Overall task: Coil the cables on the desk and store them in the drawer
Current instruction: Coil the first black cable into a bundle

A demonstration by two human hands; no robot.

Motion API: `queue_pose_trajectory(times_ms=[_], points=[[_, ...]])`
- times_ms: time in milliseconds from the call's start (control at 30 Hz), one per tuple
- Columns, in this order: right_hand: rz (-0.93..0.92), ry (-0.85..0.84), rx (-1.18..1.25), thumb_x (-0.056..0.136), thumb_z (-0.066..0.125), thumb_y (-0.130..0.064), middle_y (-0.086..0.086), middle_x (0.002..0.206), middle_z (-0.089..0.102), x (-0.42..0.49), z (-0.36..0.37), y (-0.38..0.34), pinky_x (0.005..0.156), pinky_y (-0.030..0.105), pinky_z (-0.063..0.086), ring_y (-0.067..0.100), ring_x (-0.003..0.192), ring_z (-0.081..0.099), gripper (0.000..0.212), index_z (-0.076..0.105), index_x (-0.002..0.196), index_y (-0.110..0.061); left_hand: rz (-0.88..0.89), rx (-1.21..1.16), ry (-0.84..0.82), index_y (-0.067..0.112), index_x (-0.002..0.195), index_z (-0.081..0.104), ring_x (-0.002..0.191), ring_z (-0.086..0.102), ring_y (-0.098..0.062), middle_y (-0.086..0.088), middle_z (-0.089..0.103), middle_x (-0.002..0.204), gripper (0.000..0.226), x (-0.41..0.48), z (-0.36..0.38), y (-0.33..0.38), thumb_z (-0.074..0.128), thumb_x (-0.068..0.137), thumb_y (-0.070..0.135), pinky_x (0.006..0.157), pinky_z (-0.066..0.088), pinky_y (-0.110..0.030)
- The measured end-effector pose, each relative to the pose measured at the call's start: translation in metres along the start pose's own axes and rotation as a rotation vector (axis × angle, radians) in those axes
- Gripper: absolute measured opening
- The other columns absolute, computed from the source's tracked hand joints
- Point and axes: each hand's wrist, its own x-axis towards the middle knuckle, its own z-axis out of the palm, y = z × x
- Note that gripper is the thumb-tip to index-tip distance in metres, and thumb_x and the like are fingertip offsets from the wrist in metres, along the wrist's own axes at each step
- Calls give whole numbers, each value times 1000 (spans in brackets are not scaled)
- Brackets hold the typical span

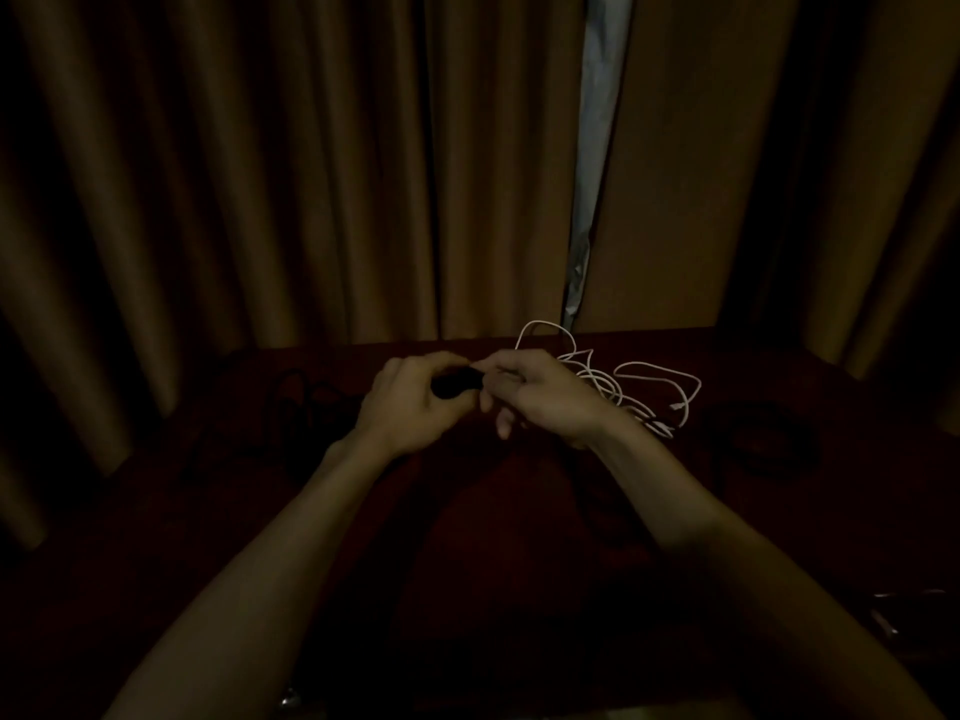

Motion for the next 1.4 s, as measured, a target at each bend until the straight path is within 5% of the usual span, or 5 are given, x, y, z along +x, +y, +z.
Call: queue_pose_trajectory(times_ms=[233, 367, 767, 1033, 1400], points=[[-5, 54, 64, 108, 48, -20, -4, 59, 52, -14, 5, 13, 47, 15, 36, 2, 46, 45, 27, 67, 101, -2, -91, -433, 161, 47, 98, 71, 88, 73, -2, 18, 76, 91, 20, -1, -8, 1, 74, 92, 27, 80, 59, -27], [-38, 58, 38, 106, 53, -33, -4, 57, 46, -14, 9, 22, 49, 18, 35, 4, 49, 42, 36, 70, 80, -13, -207, -752, 131, 22, 106, 77, 88, 71, -12, 5, 78, 100, 15, -4, -8, 12, 73, 93, 18, 69, 58, -26], [-206, 118, -474, 101, 61, -36, 14, 75, 64, -6, 2, 45, 62, 39, 46, 20, 64, 60, 34, 61, 73, -16, -265, -900, -119, 14, 104, 77, 79, 70, -13, -2, 77, 96, 34, -14, -7, 8, 75, 74, 31, 61, 53, -26], [-76, -285, -846, 95, 65, -34, -2, 77, 62, 0, -15, 35, 69, 31, 46, 12, 72, 56, 21, 62, 83, -18, -140, -607, -515, 10, 106, 78, 99, 73, -19, -8, 78, 103, 38, -13, -18, 0, 86, 69, 6, 86, 58, -27], [52, -45, -846, 93, 56, -14, -3, 84, 67, 2, -15, 20, 69, 27, 42, 20, 87, 66, 16, 66, 88, -24, 11, -70, -372, 36, 115, 69, 94, 64, -4, 12, 68, 102, 53, 0, 11, 3, 92, 67, 41, 86, 56, -31]])
